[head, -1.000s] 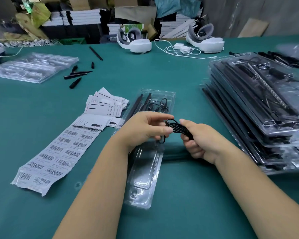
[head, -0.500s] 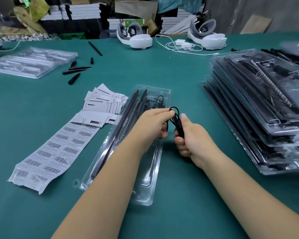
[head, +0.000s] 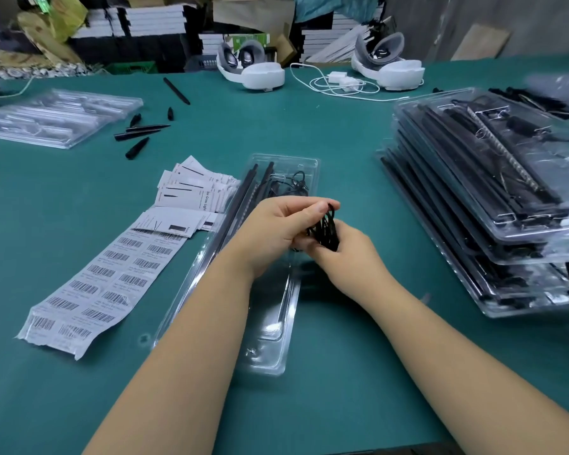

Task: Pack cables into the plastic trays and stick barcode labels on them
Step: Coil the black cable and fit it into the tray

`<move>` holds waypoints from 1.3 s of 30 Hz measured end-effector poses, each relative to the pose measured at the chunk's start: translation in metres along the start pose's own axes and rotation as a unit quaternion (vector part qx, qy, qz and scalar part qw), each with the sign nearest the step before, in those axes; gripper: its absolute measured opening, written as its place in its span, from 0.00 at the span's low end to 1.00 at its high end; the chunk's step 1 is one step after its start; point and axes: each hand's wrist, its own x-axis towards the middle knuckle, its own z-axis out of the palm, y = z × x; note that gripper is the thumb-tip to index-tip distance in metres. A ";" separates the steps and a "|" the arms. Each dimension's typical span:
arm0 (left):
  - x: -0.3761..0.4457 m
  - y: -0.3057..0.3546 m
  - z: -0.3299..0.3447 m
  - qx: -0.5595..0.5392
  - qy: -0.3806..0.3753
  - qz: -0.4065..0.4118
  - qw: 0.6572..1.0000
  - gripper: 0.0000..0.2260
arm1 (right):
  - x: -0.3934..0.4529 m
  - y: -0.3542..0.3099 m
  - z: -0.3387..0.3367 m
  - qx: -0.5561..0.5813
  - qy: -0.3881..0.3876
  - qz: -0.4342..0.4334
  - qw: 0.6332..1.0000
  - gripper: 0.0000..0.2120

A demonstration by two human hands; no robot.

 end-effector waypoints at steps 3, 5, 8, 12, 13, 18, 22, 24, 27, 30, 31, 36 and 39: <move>-0.002 0.006 0.005 0.040 0.006 -0.003 0.999 0.09 | 0.003 0.001 -0.002 0.027 0.013 -0.004 1.000 0.10; -0.003 0.014 0.007 0.159 0.028 -0.015 0.987 0.11 | 0.005 0.002 -0.001 0.014 0.021 0.001 1.000 0.16; -0.019 0.029 0.004 0.419 0.009 -0.135 0.898 0.30 | 0.006 0.006 0.001 0.047 0.036 0.007 0.998 0.15; -0.062 0.040 0.021 0.665 -0.074 -0.247 0.701 0.41 | 0.011 0.010 -0.004 0.058 0.065 0.063 0.994 0.12; -0.071 0.041 0.028 0.679 -0.070 -0.238 0.691 0.42 | 0.013 0.011 -0.005 0.067 0.066 0.071 0.993 0.14; -0.086 0.040 0.063 0.732 -0.098 -0.142 0.659 0.35 | 0.018 0.016 -0.006 0.052 0.074 0.084 0.992 0.16; -0.076 0.042 0.039 0.629 -0.067 -0.048 0.773 0.17 | 0.018 0.020 -0.012 0.148 0.080 0.116 0.979 0.13; -0.074 0.043 0.015 0.514 -0.056 -0.044 0.855 0.19 | 0.018 0.020 -0.016 0.185 0.075 0.132 0.971 0.12; -0.075 0.037 -0.014 0.270 -0.022 -0.082 0.959 0.16 | 0.016 0.017 -0.021 0.151 0.041 0.107 0.982 0.10; -0.075 0.022 -0.029 0.120 0.007 -0.085 0.989 0.15 | 0.011 0.017 -0.025 -0.089 -0.012 -0.041 0.995 0.10; -0.075 0.018 -0.030 0.092 0.017 -0.077 0.993 0.15 | 0.010 0.017 -0.026 -0.158 -0.036 -0.084 0.983 0.07; -0.073 0.009 -0.025 0.062 0.036 -0.049 0.996 0.13 | 0.005 0.008 -0.030 -0.353 -0.113 -0.213 0.904 0.17; -0.071 0.008 -0.023 0.056 0.033 -0.028 0.998 0.13 | 0.005 0.003 -0.024 -0.396 -0.163 -0.282 0.858 0.16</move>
